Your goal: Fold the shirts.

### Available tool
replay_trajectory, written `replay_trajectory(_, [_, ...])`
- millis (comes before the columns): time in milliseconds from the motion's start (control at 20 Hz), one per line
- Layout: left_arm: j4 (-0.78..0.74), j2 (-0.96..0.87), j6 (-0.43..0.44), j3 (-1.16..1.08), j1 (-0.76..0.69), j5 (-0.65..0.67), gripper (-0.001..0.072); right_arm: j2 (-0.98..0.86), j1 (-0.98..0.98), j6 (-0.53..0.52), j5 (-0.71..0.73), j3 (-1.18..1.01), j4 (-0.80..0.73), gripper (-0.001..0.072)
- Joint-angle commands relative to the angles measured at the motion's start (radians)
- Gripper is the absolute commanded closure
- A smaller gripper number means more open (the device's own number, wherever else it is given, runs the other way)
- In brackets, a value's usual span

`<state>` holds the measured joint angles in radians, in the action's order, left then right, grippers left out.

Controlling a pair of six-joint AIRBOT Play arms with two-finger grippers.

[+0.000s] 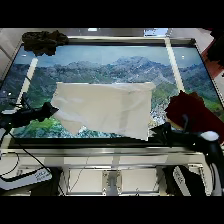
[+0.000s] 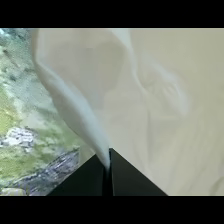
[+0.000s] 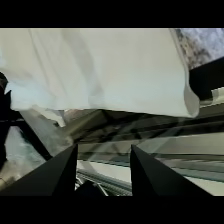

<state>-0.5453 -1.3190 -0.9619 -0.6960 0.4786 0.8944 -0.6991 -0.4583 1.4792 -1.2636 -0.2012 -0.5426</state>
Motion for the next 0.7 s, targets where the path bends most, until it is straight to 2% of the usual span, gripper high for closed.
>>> replay_trajectory(0, [0.0, 0.0, 0.003, -0.006, 0.0, 0.041, 0.0692, 0.102, 0.022, 0.11, 0.175, 0.201, 0.145, 0.0321])
replay_trajectory(100, [-0.001, 0.0, 0.013, -0.006, 0.0, 0.053, 0.0692, 0.122, 0.039, 0.157, 0.25, 0.204, 0.128, 0.0333])
replay_trajectory(200, [-0.001, 0.0, 0.019, -0.006, 0.0, 0.054, 0.0692, 0.122, 0.067, 0.161, 0.27, 0.204, 0.116, 0.0344])
replay_trajectory(250, [-0.001, 0.0, 0.02, -0.006, 0.0, 0.054, 0.0692, 0.122, 0.09, 0.186, 0.279, 0.204, 0.084, 0.0378])
replay_trajectory(350, [-0.001, 0.0, 0.02, -0.006, 0.0, 0.054, 0.0692, 0.122, 0.145, 0.238, 0.306, 0.204, 0.017, 0.0379])
replay_trajectory(500, [-0.001, 0.0, 0.021, -0.006, 0.0, 0.057, 0.0692, 0.122, 0.24, 0.252, 0.357, 0.204, 0.016, 0.0379])
replay_trajectory(650, [-0.001, 0.0, 0.04, -0.006, 0.0, 0.058, 0.0692, 0.121, 0.322, 0.314, 0.477, 0.204, -0.015, 0.0379])
